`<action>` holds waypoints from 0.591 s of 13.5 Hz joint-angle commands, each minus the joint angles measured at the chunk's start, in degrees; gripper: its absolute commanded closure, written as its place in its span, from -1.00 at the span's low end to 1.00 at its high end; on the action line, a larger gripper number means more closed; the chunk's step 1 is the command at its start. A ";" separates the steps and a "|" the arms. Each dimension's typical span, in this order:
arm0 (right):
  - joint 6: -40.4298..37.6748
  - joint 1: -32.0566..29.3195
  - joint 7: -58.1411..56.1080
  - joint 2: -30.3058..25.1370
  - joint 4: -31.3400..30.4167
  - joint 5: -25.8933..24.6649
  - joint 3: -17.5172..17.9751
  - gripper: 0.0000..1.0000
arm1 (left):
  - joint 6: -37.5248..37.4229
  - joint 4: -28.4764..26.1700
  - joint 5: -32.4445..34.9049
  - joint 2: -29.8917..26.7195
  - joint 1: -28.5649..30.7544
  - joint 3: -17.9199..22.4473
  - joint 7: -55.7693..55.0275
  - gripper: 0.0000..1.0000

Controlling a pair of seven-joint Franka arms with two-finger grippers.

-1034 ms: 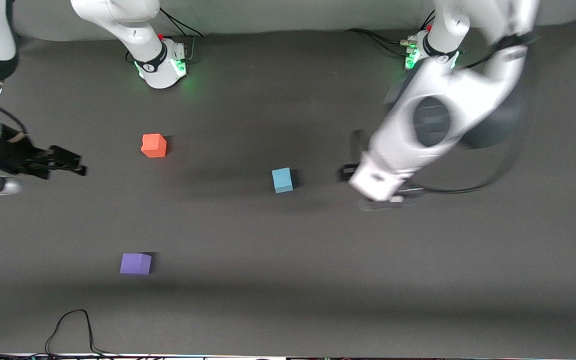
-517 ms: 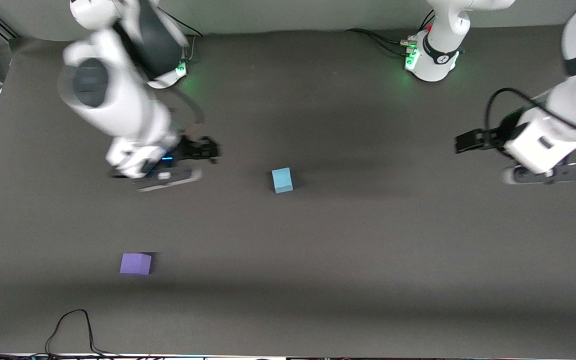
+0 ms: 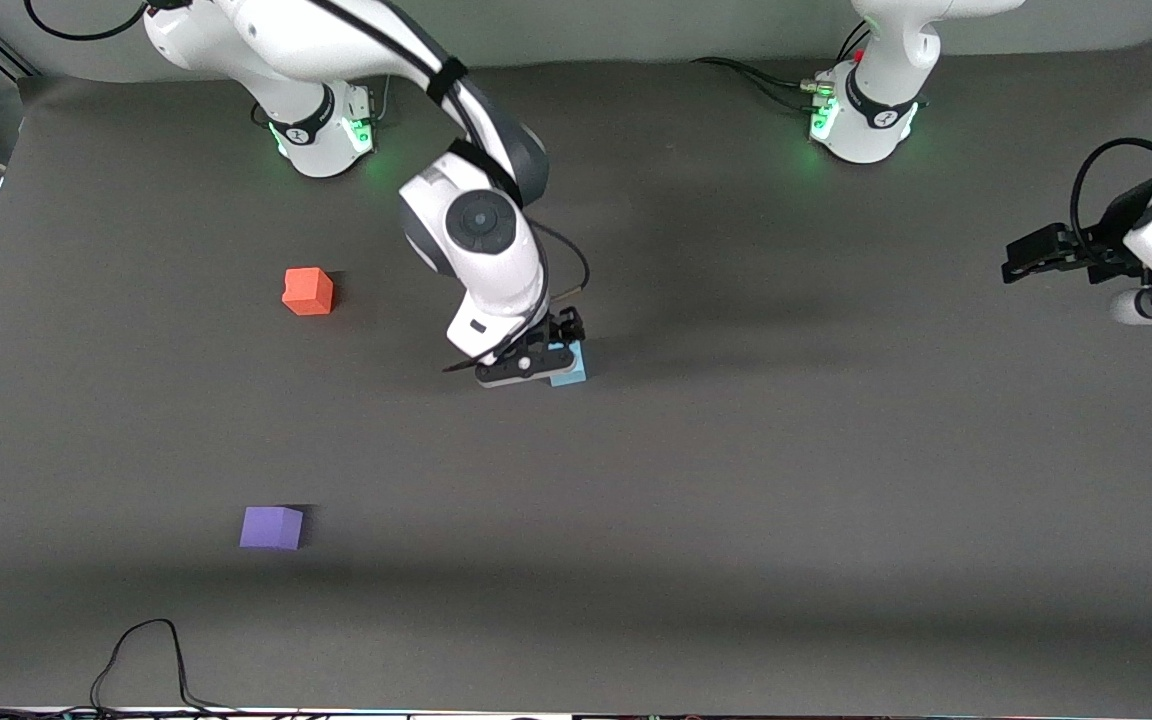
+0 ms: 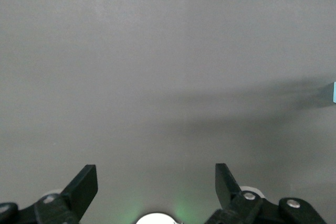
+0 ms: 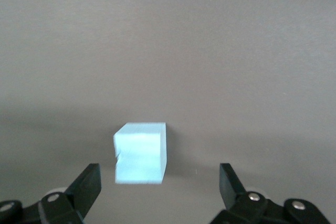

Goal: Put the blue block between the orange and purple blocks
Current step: 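Lower the right gripper onto the blue cube and grasp it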

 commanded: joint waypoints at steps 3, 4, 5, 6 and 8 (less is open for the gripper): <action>10.41 3.20 6.68 5.67 -1.42 -0.94 -0.29 -1.00 | -1.04 0.94 0.98 -1.64 -4.61 4.28 -0.17 -1.00; 11.74 3.29 6.68 6.56 -1.42 -0.94 -0.29 -1.00 | -2.45 3.57 0.98 -0.06 -4.89 4.91 0.00 -1.00; 12.10 3.64 6.68 6.91 -1.51 -0.94 -0.37 -1.00 | -1.86 3.95 1.07 0.39 -4.89 4.92 -0.08 -1.00; 12.10 4.34 6.94 7.35 -1.51 -0.94 -0.37 -1.00 | -1.42 3.43 1.33 0.31 -4.89 4.83 -0.08 -1.00; 12.19 4.52 7.91 8.32 -1.59 -1.12 -0.37 -1.00 | -1.32 3.16 2.56 0.13 -4.89 4.66 0.00 -1.00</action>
